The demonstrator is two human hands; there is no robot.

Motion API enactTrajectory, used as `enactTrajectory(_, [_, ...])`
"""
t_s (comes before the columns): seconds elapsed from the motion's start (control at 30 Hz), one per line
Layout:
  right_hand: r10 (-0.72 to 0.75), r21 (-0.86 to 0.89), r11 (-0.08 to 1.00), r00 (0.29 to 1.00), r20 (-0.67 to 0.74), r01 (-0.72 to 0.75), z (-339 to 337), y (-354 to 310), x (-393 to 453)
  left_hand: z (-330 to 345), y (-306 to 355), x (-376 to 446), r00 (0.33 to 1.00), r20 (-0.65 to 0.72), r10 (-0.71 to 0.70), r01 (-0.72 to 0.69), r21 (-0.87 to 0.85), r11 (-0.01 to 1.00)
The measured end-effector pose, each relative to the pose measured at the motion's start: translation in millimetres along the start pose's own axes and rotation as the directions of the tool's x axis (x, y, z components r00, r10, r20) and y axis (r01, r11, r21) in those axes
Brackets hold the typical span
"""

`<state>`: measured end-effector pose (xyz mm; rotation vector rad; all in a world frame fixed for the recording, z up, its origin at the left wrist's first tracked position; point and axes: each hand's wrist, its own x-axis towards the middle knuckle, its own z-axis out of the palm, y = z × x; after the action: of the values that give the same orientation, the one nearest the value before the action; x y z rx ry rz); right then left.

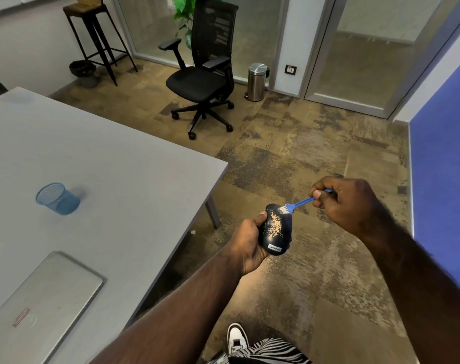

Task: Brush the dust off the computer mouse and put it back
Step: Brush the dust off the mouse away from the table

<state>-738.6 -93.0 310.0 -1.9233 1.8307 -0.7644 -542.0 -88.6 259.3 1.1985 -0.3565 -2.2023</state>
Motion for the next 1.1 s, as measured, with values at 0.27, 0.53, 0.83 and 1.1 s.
enactTrajectory(0.27, [-0.033,-0.049,0.998,0.996,0.087,0.038,-9,-7,5,1,-1,0,1.0,0.0,-0.013,0.013,0.016,1.0])
enactTrajectory(0.53, [-0.117,-0.247,0.948,0.942,0.315,0.2,-23,-22,16,-3,-7,2,1.0,-0.015,-0.012,0.013,0.057,0.998])
enactTrajectory(0.83, [-0.075,-0.366,0.893,0.89,0.449,0.26,-35,-45,25,0,-9,2,1.0,-0.008,-0.004,0.005,0.077,0.997])
enactTrajectory(1.1, [-0.042,-0.353,0.903,0.867,0.497,0.246,-36,-51,22,-3,-12,2,1.0,-0.01,-0.007,0.008,0.075,0.997])
